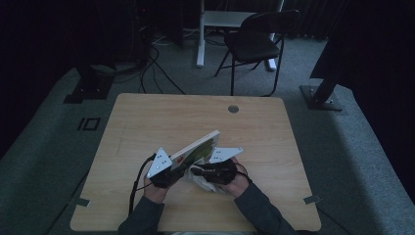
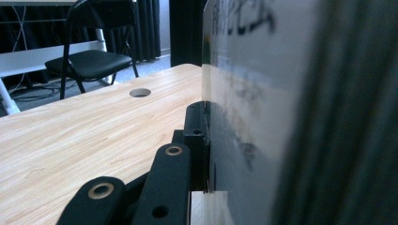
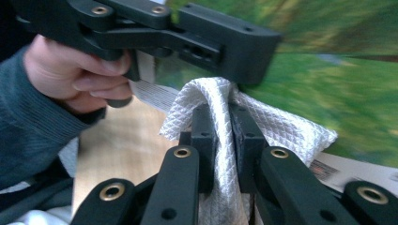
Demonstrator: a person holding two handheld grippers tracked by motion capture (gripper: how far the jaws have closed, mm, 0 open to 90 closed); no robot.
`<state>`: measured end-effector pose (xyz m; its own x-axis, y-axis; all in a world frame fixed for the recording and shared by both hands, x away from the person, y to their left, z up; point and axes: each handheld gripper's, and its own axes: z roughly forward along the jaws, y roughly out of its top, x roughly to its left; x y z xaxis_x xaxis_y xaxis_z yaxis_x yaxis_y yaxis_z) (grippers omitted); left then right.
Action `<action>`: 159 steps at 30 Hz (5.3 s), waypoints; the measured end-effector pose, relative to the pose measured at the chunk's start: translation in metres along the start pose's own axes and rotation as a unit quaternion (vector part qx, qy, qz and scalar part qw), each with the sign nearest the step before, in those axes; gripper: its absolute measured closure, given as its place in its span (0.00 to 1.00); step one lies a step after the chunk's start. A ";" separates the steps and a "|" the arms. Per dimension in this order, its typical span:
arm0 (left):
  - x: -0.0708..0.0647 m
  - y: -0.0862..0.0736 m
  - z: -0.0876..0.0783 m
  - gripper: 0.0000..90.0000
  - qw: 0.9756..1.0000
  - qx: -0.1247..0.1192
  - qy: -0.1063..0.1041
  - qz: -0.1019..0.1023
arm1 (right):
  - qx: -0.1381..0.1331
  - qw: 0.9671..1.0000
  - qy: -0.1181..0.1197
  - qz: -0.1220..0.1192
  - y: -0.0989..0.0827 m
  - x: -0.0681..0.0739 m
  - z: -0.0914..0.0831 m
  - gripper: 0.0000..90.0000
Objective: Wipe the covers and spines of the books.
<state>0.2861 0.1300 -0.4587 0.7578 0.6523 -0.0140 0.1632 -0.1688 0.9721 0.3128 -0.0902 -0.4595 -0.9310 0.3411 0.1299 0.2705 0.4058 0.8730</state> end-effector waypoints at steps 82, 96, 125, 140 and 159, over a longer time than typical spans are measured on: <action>0.005 0.009 -0.020 0.87 0.999 -0.030 0.021 -0.002 | -0.024 0.990 -0.098 0.094 -0.032 -0.060 -0.035 0.91; 0.001 0.013 -0.021 0.87 0.999 -0.040 0.013 -0.003 | -0.014 0.990 -0.096 0.100 -0.036 -0.062 -0.027 0.91; -0.004 0.010 -0.013 0.87 0.999 -0.034 0.011 -0.007 | 0.006 0.992 -0.074 0.100 -0.040 -0.058 -0.009 0.91; -0.003 0.007 -0.011 0.87 0.999 -0.033 0.015 -0.007 | 0.007 0.995 -0.060 0.076 -0.033 -0.041 0.002 0.91; -0.002 0.004 -0.008 0.87 0.999 -0.032 0.021 -0.010 | 0.016 0.998 -0.037 0.049 -0.026 -0.020 0.014 0.91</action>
<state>0.2800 0.1340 -0.4526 0.7269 0.6863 -0.0247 0.1359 -0.1085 0.9848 0.3280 -0.0960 -0.4914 -0.8794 0.4415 0.1781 0.3682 0.3938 0.8422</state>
